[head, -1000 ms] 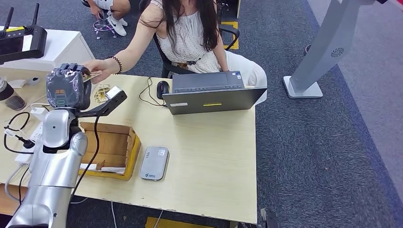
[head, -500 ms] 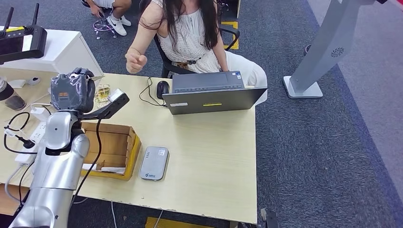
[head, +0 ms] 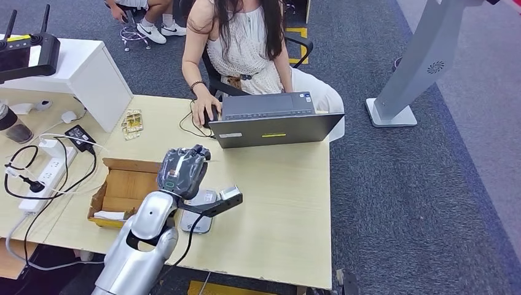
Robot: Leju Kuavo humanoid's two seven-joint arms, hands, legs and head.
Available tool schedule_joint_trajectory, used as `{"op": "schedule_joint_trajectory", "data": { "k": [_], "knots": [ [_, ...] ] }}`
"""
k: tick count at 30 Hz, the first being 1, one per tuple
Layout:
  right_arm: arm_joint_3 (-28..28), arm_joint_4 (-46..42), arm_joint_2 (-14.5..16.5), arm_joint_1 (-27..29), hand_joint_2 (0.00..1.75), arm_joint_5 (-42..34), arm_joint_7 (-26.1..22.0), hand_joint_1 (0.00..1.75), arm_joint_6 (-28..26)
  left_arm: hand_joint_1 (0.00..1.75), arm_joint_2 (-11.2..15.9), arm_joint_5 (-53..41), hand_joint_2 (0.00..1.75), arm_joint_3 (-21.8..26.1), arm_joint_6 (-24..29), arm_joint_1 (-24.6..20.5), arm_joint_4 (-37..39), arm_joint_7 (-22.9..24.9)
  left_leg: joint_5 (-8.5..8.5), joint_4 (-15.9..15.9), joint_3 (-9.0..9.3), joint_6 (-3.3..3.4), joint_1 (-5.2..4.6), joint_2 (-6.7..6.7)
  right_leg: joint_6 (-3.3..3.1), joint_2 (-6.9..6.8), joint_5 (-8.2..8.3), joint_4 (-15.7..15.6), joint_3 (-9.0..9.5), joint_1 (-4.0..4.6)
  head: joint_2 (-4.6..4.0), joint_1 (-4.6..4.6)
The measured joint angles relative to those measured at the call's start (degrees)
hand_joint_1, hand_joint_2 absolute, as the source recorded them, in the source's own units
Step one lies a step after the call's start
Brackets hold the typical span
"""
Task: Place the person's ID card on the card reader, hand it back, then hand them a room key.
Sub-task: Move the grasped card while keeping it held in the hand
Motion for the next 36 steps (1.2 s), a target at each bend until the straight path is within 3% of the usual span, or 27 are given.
{"op": "schedule_joint_trajectory", "data": {
  "k": [9,18,36],
  "knots": [
    [0.0,0.0,0.0,0.0,1.75,-0.7,0.3,0.00,-0.2,1.75,-0.4,-0.6,1.75,-4.4,-5.0,3.0,0.0,3.5,0.01,0.0,-0.02,-0.01,0.01,-0.01,0.00,-0.01,0.00,0.0,0.00,0.00,0.00,0.01],
    [0.0,0.0,0.5,0.8,1.75,-1.9,-0.5,0.00,-1.6,1.75,-0.4,-1.1,1.75,-6.3,-5.7,7.7,0.9,16.2,0.00,0.0,-0.04,0.00,0.00,-0.04,0.00,-0.02,-0.02,0.0,-0.02,0.00,0.00,0.00],
    [0.0,0.0,0.7,1.3,1.75,-1.9,0.1,0.00,-2.0,1.75,0.3,-1.1,1.75,-4.8,-7.3,12.8,0.5,15.0,0.00,0.0,-0.06,-0.01,0.00,-0.07,0.00,-0.08,-0.01,0.0,0.00,0.00,0.00,-0.01]
  ]
}}
